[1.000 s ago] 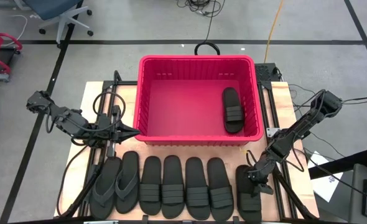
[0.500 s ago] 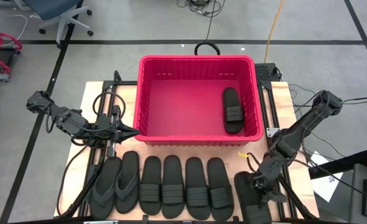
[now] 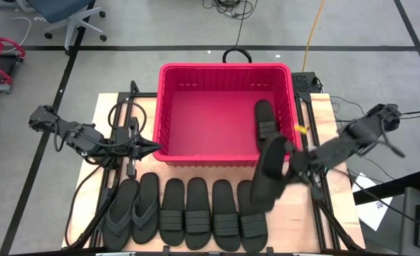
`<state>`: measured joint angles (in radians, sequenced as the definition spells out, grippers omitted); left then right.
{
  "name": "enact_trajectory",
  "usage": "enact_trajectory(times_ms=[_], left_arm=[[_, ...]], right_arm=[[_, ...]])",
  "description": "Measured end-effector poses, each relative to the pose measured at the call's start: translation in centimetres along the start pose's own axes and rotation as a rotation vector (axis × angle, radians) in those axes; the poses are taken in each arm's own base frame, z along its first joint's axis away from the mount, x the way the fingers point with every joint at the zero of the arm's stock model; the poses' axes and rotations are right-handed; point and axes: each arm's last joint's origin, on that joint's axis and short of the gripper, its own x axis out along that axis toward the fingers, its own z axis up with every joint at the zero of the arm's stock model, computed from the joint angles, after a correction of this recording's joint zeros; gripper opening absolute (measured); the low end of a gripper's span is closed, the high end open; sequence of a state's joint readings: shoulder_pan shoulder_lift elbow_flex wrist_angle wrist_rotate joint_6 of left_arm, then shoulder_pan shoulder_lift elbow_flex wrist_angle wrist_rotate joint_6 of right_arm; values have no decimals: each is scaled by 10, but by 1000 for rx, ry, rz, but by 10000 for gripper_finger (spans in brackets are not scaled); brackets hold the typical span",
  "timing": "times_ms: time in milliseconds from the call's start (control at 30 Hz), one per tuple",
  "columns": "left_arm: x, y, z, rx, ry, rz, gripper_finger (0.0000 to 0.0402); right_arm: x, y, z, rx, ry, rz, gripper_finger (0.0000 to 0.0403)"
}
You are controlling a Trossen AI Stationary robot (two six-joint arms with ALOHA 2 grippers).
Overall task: Pick and place slides into bin
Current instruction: Put the black slide into the red container
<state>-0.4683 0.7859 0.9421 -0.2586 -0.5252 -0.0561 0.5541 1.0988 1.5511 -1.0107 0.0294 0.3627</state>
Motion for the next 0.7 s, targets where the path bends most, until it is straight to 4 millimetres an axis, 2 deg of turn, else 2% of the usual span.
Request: enact_trajectory(times_ms=[133, 300, 533, 700], left_arm=[[1, 4, 0, -12, -2, 24, 19], [3, 8, 1, -49, -3, 58, 19], [10, 13, 0, -73, -4, 109, 19], [19, 16, 0, -105, -10, 145, 19]], right_arm=[[-23, -12, -1, 35, 92, -81, 4], [-41, -29, -10, 41, 247, -153, 3], [-46, -54, -7, -63, 272, -93, 3], [-45, -77, -1, -124, 267, -133, 3]])
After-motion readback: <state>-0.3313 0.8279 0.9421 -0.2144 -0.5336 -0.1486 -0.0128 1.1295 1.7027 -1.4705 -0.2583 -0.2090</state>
